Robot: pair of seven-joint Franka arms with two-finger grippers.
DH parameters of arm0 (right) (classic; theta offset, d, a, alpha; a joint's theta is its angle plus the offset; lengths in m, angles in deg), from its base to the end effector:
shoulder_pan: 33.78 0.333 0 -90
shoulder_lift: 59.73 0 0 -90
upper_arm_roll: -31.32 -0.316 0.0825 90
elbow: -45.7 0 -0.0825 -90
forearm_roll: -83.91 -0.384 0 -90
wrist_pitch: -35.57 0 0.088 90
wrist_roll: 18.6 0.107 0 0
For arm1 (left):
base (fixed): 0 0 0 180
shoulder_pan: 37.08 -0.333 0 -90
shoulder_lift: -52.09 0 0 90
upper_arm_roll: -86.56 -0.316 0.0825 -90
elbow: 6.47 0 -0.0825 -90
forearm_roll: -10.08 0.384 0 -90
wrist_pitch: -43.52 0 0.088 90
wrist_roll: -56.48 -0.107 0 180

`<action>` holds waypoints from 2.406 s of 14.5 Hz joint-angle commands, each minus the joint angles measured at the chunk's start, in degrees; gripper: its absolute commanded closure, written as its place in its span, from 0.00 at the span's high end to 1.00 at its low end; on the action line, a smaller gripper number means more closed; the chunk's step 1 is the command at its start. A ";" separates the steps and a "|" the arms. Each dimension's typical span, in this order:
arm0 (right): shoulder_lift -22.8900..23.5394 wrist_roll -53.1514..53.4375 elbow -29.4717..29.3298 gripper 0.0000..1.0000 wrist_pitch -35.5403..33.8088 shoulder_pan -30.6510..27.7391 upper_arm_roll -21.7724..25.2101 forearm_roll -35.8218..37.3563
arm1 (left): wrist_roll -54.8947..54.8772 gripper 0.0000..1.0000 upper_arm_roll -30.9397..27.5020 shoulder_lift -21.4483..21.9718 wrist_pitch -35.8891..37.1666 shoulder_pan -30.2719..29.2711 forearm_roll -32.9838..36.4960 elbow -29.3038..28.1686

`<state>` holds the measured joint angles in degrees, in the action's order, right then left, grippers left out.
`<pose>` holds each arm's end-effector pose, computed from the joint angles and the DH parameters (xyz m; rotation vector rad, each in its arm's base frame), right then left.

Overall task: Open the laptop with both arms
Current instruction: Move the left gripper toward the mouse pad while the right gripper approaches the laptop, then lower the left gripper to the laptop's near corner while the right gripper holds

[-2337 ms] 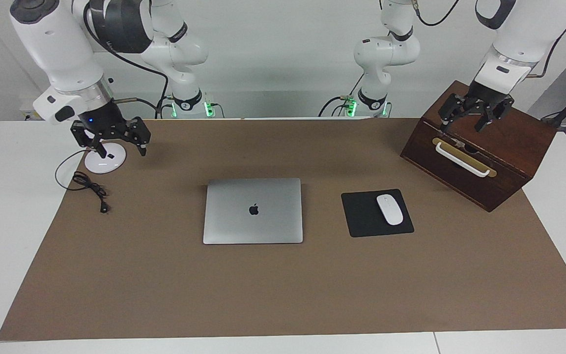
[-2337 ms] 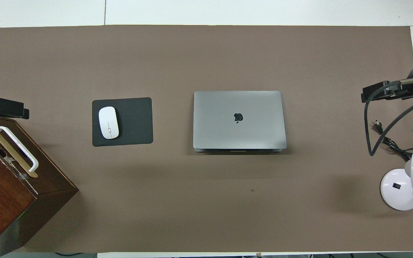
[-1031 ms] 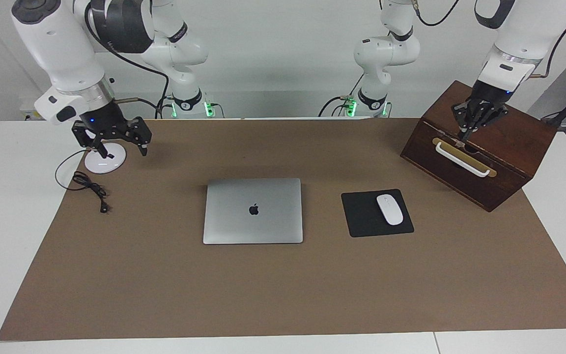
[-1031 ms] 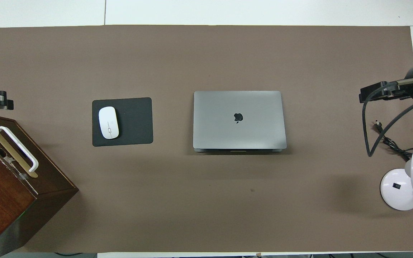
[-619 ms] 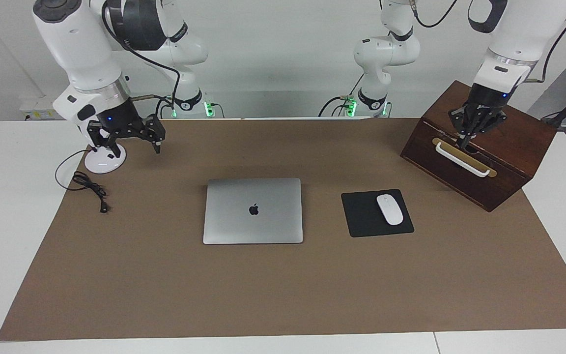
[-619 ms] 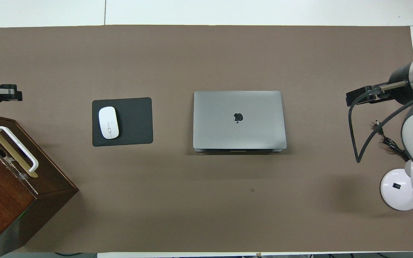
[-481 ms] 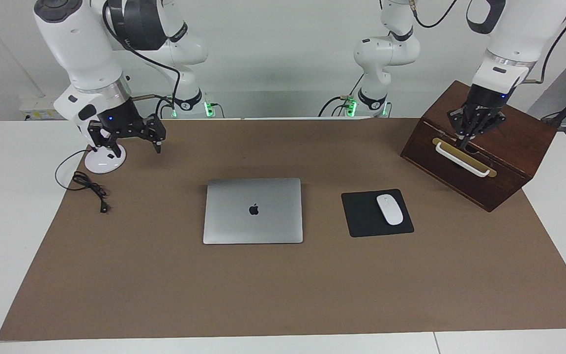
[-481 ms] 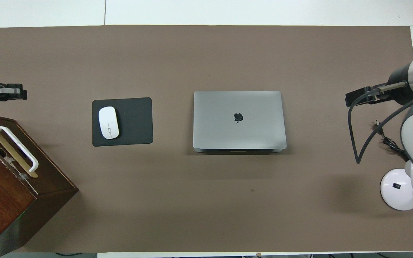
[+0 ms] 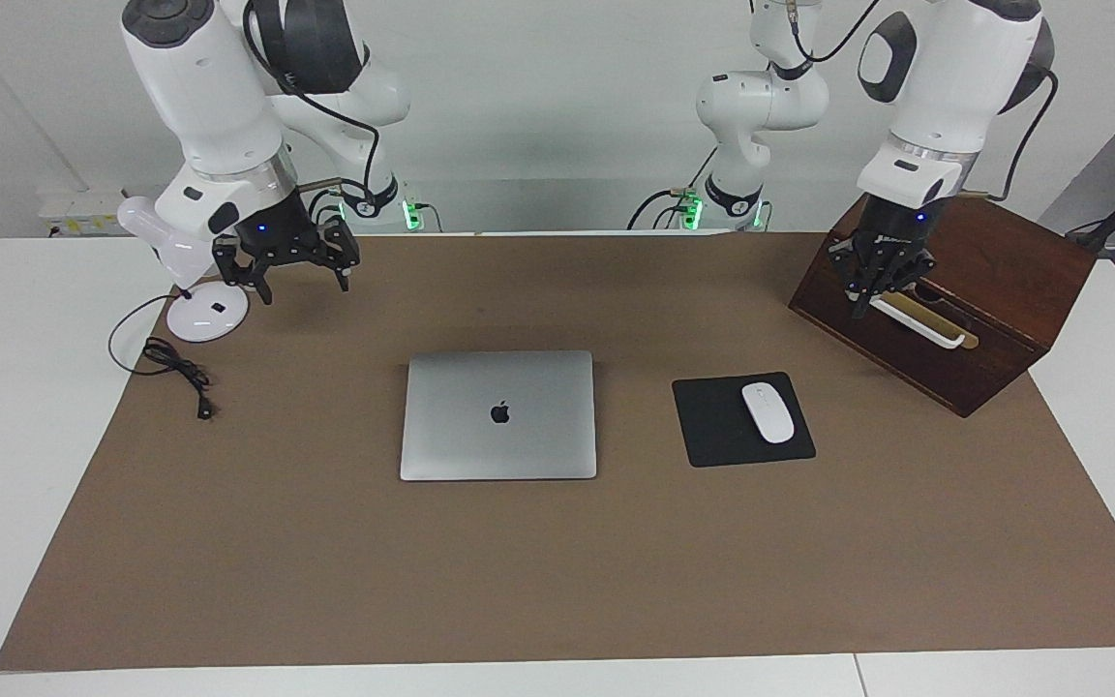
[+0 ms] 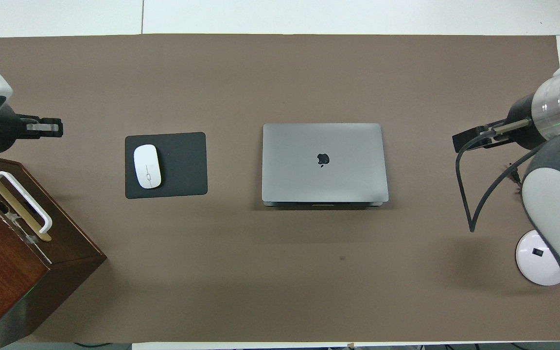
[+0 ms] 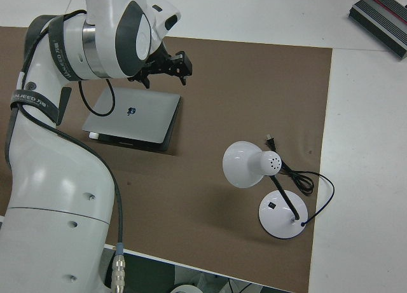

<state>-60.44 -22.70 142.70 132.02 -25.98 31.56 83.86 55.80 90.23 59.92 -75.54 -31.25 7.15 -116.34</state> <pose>0.5527 0.0734 0.5832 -3.1244 -0.3189 -0.0043 0.5388 -0.0947 0.5812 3.0370 -0.2438 0.4495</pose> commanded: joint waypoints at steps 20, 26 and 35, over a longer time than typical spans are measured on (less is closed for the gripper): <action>-9.49 -5.92 32.63 1.00 25.01 16.19 -0.24 13.50 | -5.91 0.00 -0.77 5.26 -35.63 12.46 -1.20 -27.24; -6.77 -5.31 36.33 1.00 30.64 18.39 -0.24 18.41 | -5.91 0.00 -0.77 4.47 -38.52 13.77 -1.20 -28.29; -5.45 -3.90 39.84 1.00 35.12 19.18 -0.23 19.03 | -5.39 0.00 -0.68 0.26 -57.24 19.30 -1.29 -38.49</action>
<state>-65.72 -27.72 180.22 164.17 -6.71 31.18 101.20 51.05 90.27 60.53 -128.84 -13.94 6.82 -152.38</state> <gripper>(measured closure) 0.000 0.991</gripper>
